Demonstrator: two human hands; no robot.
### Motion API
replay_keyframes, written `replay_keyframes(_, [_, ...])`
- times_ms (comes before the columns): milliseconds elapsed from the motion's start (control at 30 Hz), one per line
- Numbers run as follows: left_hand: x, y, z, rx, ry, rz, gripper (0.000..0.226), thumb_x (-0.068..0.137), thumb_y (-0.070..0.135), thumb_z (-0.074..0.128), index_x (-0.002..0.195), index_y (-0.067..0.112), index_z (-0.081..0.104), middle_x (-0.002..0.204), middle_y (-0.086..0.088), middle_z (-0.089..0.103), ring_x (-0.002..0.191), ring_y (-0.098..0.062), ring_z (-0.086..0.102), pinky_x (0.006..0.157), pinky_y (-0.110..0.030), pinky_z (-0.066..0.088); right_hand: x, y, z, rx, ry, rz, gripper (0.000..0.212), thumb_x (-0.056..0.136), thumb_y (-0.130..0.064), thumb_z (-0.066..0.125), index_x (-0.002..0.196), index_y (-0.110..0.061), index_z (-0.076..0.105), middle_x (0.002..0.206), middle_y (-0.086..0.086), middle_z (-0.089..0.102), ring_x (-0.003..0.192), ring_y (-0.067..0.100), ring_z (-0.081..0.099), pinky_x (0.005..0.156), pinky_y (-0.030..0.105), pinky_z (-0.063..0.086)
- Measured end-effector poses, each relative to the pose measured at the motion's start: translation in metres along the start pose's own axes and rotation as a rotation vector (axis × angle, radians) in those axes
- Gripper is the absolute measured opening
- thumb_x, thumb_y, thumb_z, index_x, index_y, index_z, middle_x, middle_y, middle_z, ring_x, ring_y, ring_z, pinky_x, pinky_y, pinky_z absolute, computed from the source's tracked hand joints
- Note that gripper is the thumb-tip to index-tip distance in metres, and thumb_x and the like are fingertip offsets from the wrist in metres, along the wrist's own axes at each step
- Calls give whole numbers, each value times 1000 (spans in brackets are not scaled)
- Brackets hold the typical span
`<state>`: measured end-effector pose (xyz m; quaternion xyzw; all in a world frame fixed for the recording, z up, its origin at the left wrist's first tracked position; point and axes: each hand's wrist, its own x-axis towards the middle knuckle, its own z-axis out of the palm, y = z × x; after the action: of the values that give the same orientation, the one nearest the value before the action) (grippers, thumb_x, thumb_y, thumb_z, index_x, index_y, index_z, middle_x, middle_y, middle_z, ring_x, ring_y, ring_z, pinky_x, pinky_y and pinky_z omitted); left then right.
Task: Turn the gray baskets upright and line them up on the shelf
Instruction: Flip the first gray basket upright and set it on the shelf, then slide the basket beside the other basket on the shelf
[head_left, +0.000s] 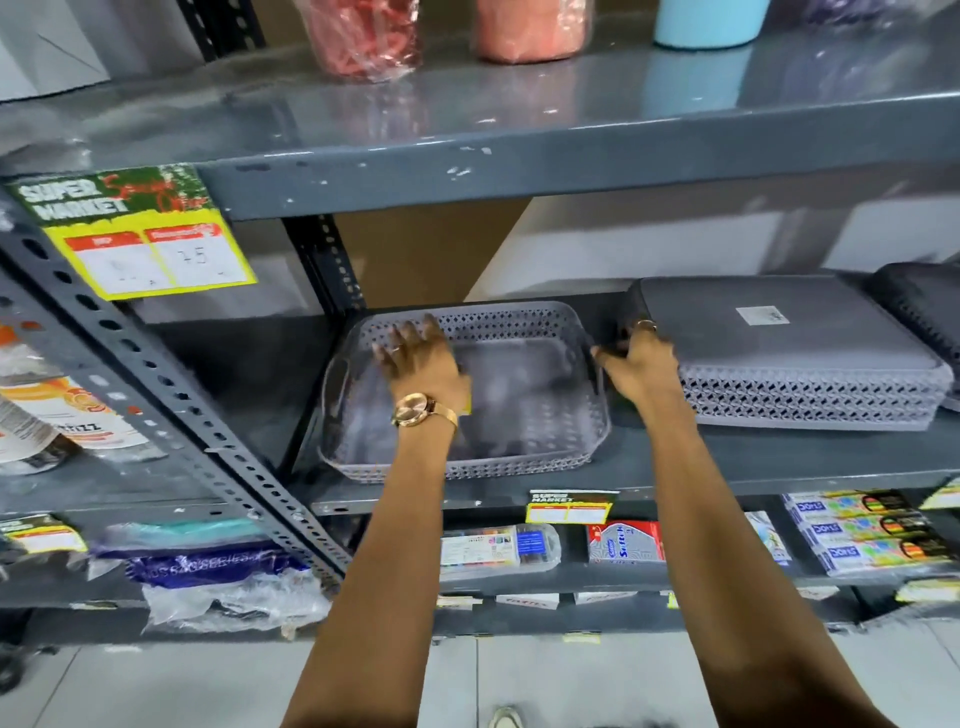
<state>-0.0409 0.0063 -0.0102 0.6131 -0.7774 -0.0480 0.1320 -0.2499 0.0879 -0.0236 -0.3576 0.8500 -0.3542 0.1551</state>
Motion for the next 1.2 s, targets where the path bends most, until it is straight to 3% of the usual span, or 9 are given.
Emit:
replay_keyframes(100, [-7, 70, 14, -111, 0, 145, 67, 90, 21, 52, 149, 6, 26, 148, -21, 38, 139, -37, 34, 118, -47, 24, 19, 17, -29, 96, 68, -27, 46, 85, -34, 66, 119, -6, 52, 110, 25, 65, 102, 42, 64, 89, 48, 54])
replay_keyframes(200, [-14, 141, 27, -310, 1, 235, 59, 93, 19, 53, 146, 3, 33, 145, -21, 43, 136, -36, 38, 114, -42, 32, 40, 47, -67, 67, 166, -90, 33, 88, -26, 63, 116, -9, 60, 109, 19, 69, 108, 36, 62, 93, 39, 50])
replay_keyframes(300, [-17, 206, 39, -423, -70, 219, 54, 95, 23, 52, 143, 4, 37, 142, -22, 46, 134, -36, 41, 109, -40, 36, 61, 86, -113, -20, 187, -87, 34, 90, -25, 60, 118, -7, 61, 118, 19, 66, 115, 37, 57, 93, 39, 46])
replay_keyframes(433, [-6, 253, 80, -299, -209, 144, 53, 92, 35, 51, 135, 3, 47, 130, -22, 59, 118, -40, 56, 95, -41, 50, 93, 158, -167, -168, 184, -24, 44, 87, -31, 63, 119, -2, 57, 123, 23, 61, 117, 39, 56, 94, 45, 48])
replay_keyframes(600, [0, 269, 106, -380, -154, -39, 74, 88, 67, 31, 125, 7, 55, 122, -28, 60, 114, -46, 58, 97, -54, 48, 112, 203, -202, -263, 191, 16, 70, 84, -42, 66, 132, 4, 44, 133, 28, 49, 124, 44, 47, 102, 51, 41])
replay_keyframes(800, [-15, 284, 99, -371, -132, -196, 82, 91, 70, 22, 131, 2, 43, 130, -29, 55, 120, -45, 54, 102, -53, 44, 130, 206, -212, -155, 29, 45, 50, 89, -39, 62, 115, 2, 55, 115, 23, 64, 106, 39, 62, 89, 42, 52])
replay_keyframes(933, [-21, 281, 99, -356, -140, -306, 92, 88, 73, 16, 134, -1, 45, 132, -29, 55, 125, -44, 52, 105, -56, 40, 137, 206, -207, -45, -88, 125, 57, 90, -51, 53, 111, 1, 62, 117, 21, 66, 109, 38, 61, 97, 43, 49])
replay_keyframes(1067, [-31, 280, 93, -419, -106, -359, 100, 82, 80, 10, 121, 1, 57, 124, -27, 60, 115, -41, 58, 100, -53, 45, 137, 200, -211, 92, -51, 178, 62, 90, -55, 50, 117, -1, 62, 126, 20, 62, 118, 38, 57, 98, 40, 45])
replay_keyframes(1200, [-32, 281, 72, -621, 93, -364, 98, 80, 81, 13, 121, 4, 56, 119, -27, 62, 109, -42, 60, 93, -50, 48, 134, 186, -218, 321, 97, 135, 61, 90, -60, 47, 117, -6, 59, 123, 22, 63, 118, 39, 57, 94, 39, 44])
